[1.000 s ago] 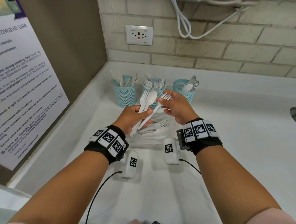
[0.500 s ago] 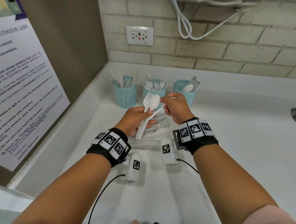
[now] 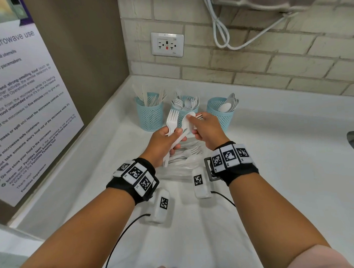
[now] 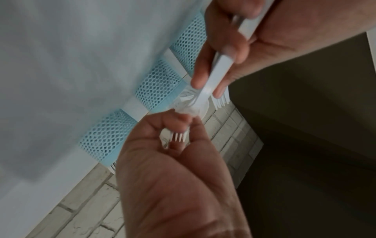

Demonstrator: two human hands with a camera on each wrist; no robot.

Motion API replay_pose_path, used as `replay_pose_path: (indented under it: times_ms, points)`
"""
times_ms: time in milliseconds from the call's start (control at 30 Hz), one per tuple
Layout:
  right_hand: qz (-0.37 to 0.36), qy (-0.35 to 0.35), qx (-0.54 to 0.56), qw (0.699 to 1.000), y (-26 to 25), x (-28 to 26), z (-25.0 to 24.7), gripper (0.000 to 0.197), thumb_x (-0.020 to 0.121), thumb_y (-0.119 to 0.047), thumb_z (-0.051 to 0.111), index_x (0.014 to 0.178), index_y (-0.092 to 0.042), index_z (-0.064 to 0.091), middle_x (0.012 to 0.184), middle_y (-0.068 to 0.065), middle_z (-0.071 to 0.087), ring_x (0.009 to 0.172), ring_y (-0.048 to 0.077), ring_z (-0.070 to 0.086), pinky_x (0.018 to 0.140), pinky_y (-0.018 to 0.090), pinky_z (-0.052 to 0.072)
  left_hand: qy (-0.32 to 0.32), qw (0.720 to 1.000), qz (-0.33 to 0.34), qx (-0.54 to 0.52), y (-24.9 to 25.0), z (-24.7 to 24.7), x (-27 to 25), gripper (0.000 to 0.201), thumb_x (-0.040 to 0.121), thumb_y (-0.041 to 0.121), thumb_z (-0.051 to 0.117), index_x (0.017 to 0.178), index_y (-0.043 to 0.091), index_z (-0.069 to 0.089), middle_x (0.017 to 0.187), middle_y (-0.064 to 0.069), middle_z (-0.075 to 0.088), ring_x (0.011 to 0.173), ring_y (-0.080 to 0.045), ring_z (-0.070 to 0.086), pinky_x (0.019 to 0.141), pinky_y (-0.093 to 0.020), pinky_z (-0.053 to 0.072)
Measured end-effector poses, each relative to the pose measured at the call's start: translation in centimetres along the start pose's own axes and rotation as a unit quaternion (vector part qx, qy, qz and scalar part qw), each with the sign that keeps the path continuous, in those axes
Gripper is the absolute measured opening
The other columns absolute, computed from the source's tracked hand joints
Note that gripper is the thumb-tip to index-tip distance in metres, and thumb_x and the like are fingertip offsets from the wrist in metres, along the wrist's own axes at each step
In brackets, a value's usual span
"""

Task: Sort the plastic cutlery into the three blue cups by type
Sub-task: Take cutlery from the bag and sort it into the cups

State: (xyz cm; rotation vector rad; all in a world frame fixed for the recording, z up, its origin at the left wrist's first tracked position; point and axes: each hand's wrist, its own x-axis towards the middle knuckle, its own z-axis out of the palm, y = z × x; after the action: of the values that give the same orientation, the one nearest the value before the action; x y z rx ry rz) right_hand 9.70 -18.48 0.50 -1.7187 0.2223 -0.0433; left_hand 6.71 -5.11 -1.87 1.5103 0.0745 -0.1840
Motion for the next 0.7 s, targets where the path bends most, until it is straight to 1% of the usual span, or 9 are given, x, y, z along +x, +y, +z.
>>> replay_pose_path:
  times_ms: [133, 200, 300, 367, 467, 533, 600, 633, 700]
  points:
    - [-0.092, 0.038, -0.101, 0.99, -0.9, 1.0, -1.1, 0.024, 0.088, -0.028, 0.063, 0.083, -0.006, 0.069, 0.079, 0.011, 0.065, 0.073, 0.019, 0.057, 0.072, 0.03, 0.044, -0.012, 1.0, 0.001, -0.001, 0.7, 0.3, 0.4, 0.008, 0.094, 0.029, 0.055, 0.095, 0.023, 0.06, 0.083, -0.001, 0.071, 0.049, -0.007, 0.046, 0.042, -0.016, 0.036]
    - [-0.091, 0.036, -0.093, 0.991, -2.0, 1.5, -2.1, 0.02, 0.085, -0.022, 0.067, 0.081, -0.002, 0.069, 0.079, 0.013, 0.066, 0.074, 0.02, 0.059, 0.072, 0.03, 0.046, -0.024, 1.0, -0.003, -0.012, 1.3, 0.6, 0.8, 0.011, 0.094, 0.03, 0.055, 0.095, 0.02, 0.059, 0.08, -0.001, 0.07, 0.045, -0.004, 0.043, 0.041, -0.015, 0.034]
    - [-0.097, 0.046, -0.096, 0.99, -3.9, 2.8, -3.7, 0.01, 0.081, -0.012, 0.069, 0.072, -0.009, 0.064, 0.07, 0.0, 0.062, 0.068, 0.014, 0.057, 0.067, 0.023, 0.046, -0.044, 0.999, 0.0, -0.012, 2.0, 1.3, 1.4, 0.018, 0.094, 0.031, 0.055, 0.102, 0.015, 0.058, 0.078, -0.001, 0.067, 0.042, -0.002, 0.039, 0.04, -0.013, 0.032]
    - [-0.113, 0.076, -0.141, 0.981, -5.0, 4.0, -5.0, 0.016, 0.082, -0.015, 0.066, 0.067, -0.016, 0.059, 0.071, -0.004, 0.061, 0.073, 0.015, 0.057, 0.072, 0.027, 0.047, -0.055, 0.998, 0.005, -0.005, 2.3, 1.7, 1.6, 0.026, 0.094, 0.032, 0.054, 0.109, 0.01, 0.058, 0.078, 0.0, 0.066, 0.041, -0.002, 0.039, 0.041, -0.013, 0.032]
    - [-0.14, 0.181, -0.136, 0.964, -6.1, 5.3, -7.1, 0.017, 0.086, -0.013, 0.055, 0.07, -0.018, 0.054, 0.086, 0.009, 0.067, 0.086, 0.029, 0.064, 0.079, 0.04, 0.054, -0.06, 0.998, 0.008, 0.011, 2.4, 1.9, 1.8, 0.027, 0.096, 0.032, 0.051, 0.109, 0.009, 0.059, 0.078, 0.001, 0.065, 0.042, -0.001, 0.04, 0.041, -0.013, 0.031]
    - [-0.148, 0.256, -0.084, 0.951, -6.7, 5.7, -8.3, 0.022, 0.088, -0.009, 0.049, 0.068, -0.019, 0.049, 0.082, 0.01, 0.065, 0.079, 0.032, 0.067, 0.069, 0.04, 0.056, -0.053, 0.998, 0.006, 0.015, 2.3, 1.8, 1.9, 0.023, 0.097, 0.031, 0.048, 0.105, 0.013, 0.06, 0.079, 0.002, 0.064, 0.043, -0.001, 0.04, 0.041, -0.013, 0.032]
    - [-0.167, 0.303, -0.042, 0.937, -6.8, 6.1, -9.1, 0.016, 0.091, -0.007, 0.047, 0.076, -0.011, 0.049, 0.07, 0.0, 0.056, 0.063, 0.027, 0.065, 0.058, 0.035, 0.054, -0.043, 0.999, -0.002, 0.015, 2.2, 1.6, 2.0, 0.021, 0.098, 0.031, 0.045, 0.099, 0.016, 0.06, 0.079, 0.002, 0.063, 0.045, -0.002, 0.039, 0.042, -0.013, 0.031]
    - [-0.184, 0.322, -0.04, 0.928, -6.7, 6.2, -9.3, 0.012, 0.091, -0.007, 0.045, 0.08, -0.008, 0.049, 0.067, -0.003, 0.053, 0.06, 0.026, 0.063, 0.058, 0.037, 0.055, -0.037, 0.999, -0.008, 0.013, 2.1, 1.6, 2.1, 0.02, 0.098, 0.031, 0.045, 0.096, 0.018, 0.059, 0.079, 0.002, 0.063, 0.047, -0.003, 0.038, 0.041, -0.013, 0.031]
    - [-0.211, 0.342, -0.064, 0.913, -6.2, 6.4, -9.2, 0.01, 0.091, -0.008, 0.044, 0.085, -0.006, 0.051, 0.067, -0.002, 0.054, 0.066, 0.03, 0.064, 0.064, 0.043, 0.056, -0.03, 0.999, -0.018, 0.003, 2.1, 1.6, 2.2, 0.02, 0.098, 0.031, 0.045, 0.092, 0.018, 0.058, 0.078, 0.002, 0.062, 0.05, -0.005, 0.037, 0.041, -0.013, 0.03]
